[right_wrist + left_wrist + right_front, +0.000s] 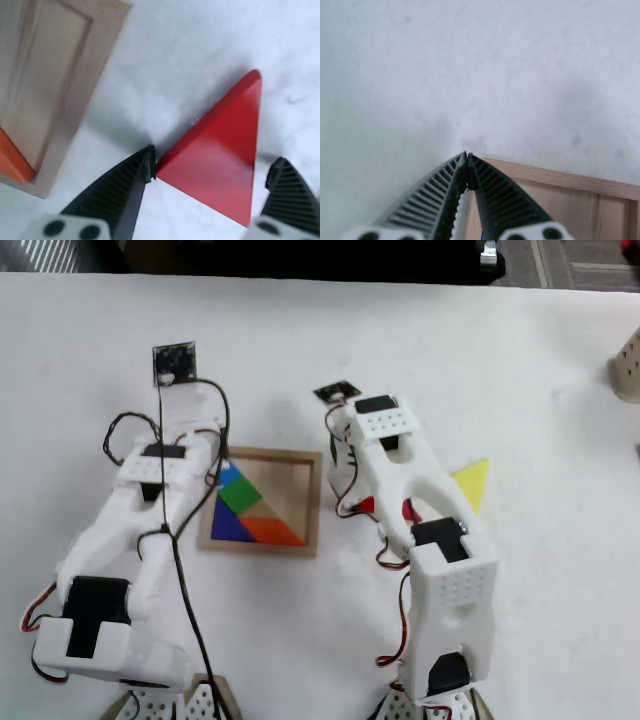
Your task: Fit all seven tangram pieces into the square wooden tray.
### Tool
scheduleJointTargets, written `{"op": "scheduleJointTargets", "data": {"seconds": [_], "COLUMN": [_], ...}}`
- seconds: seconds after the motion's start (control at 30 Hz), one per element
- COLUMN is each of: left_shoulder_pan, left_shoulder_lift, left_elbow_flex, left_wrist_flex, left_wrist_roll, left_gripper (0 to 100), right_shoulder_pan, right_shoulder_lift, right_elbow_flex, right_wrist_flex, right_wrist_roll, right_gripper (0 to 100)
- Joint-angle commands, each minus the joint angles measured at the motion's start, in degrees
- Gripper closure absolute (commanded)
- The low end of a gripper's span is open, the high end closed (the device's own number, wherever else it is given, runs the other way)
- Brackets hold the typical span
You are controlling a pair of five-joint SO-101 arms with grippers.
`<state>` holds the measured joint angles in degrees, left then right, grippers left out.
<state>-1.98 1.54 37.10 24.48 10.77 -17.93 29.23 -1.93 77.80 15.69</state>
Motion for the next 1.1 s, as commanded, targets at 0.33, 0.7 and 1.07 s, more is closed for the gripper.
{"op": "scheduleJointTargets", "data": {"seconds": [0.33,0.7,1.07], "left_shoulder_pan": [-0.7,-0.7,-0.7], "left_shoulder_lift": [-0.3,-0.3,-0.3], "left_elbow_flex": [-2.8,-2.8,-2.8], "left_wrist_flex": [-0.6,-0.6,-0.6], "left_wrist_roll": [-0.7,-0.7,-0.7], "left_gripper": [98,98,98], "right_shoulder_pan": [0.0,0.4,0.5], "right_shoulder_lift": [-9.7,-2.9,-2.4], "right_elbow_flex": [8.1,2.9,3.0], "right_wrist_flex": [-4.4,-4.3,-4.3], "right_wrist_roll": [6.2,7.4,6.9], "right_gripper": [65.4,65.5,82.0]}}
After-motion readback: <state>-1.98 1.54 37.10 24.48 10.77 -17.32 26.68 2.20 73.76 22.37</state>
